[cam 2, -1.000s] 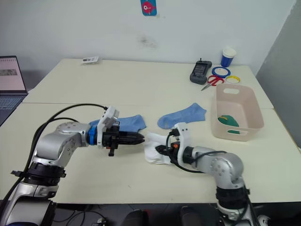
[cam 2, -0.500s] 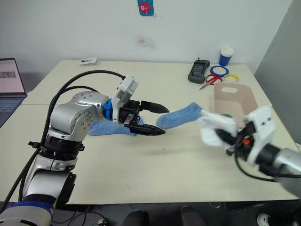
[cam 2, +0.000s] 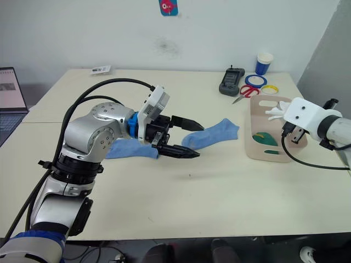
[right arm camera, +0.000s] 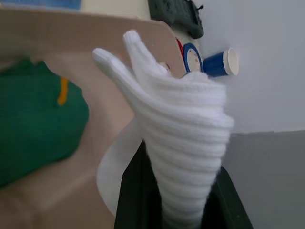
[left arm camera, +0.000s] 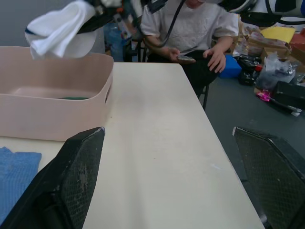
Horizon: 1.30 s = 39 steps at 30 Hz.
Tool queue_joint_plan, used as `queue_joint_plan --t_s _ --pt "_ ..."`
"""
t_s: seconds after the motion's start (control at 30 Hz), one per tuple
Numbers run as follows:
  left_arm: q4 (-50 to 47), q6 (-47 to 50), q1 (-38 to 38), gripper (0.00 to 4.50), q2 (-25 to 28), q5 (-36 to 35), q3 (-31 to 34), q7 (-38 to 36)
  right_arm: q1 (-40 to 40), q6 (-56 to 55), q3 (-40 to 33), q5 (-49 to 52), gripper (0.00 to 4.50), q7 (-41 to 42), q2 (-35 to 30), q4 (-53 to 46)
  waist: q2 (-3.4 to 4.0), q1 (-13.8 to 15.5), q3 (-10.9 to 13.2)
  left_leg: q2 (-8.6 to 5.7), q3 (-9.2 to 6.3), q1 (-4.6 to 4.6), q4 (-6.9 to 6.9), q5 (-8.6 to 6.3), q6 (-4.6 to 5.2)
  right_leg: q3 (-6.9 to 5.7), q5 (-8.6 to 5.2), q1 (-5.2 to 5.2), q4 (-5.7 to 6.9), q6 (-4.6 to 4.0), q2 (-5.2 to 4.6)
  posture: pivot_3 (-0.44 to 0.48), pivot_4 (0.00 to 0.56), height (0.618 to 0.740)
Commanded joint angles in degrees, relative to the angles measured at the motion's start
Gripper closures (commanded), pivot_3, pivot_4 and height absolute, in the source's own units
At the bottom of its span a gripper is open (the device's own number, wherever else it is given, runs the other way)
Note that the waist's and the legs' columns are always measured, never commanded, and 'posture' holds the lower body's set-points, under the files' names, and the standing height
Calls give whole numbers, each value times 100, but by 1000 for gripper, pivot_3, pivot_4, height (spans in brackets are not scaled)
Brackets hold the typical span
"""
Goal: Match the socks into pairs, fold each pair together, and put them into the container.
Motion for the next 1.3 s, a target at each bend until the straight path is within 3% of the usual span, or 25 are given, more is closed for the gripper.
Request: queue_joint_plan --t_s 0.03,0.27,0.5,0.63,0.83,1.0,1.17,1.3 --pt "-214 -33 49 7 31 7 24 78 -641 -959 469 -887 4500 410 328 1112 5 11 3 -1 2 0 1 0 0 -1 0 0 0 0 1 0 150 732" --pt "-476 29 263 7 84 -57 81 258 -1475 -1466 877 -1580 4500 1179 1127 2536 17 66 10 3 0 -5 1 12 -20 -9 6 -1 2 -11 -1 0 150 732" --pt "-543 30 337 0 133 -77 111 333 -1759 -920 435 -1107 2052 2438 1238 2076 18 117 11 3 -5 -6 8 12 -20 -11 12 1 10 -21 -9 0 150 732" --pt "-462 -37 326 0 127 -36 72 318 -1801 -409 193 -735 608 3425 940 1447 20 137 12 1 -8 -3 16 12 -21 -15 11 1 26 -19 -12 0 150 732" --pt "-300 -146 287 0 141 24 40 254 -1639 345 -286 -191 608 4137 566 505 21 146 12 0 -9 1 18 12 -20 -18 7 4 35 -12 -14 0 150 732" --pt "-134 -276 250 0 168 130 32 184 -1639 770 -649 -136 608 3807 533 174 20 132 12 -2 -9 15 19 11 -19 -10 5 4 53 -9 -14 0 150 732" --pt "-96 -355 293 0 156 213 6 158 -1309 -194 -269 -1049 608 2673 719 1053 20 134 12 -3 -2 23 25 2 -2 -10 1 7 71 -2 -14 0 150 732" --pt "-121 -366 336 0 149 228 24 163 -1116 -251 -181 -1162 608 2331 1150 1571 20 99 12 -3 7 27 25 2 -3 3 2 4 75 -3 -14 0 150 732"
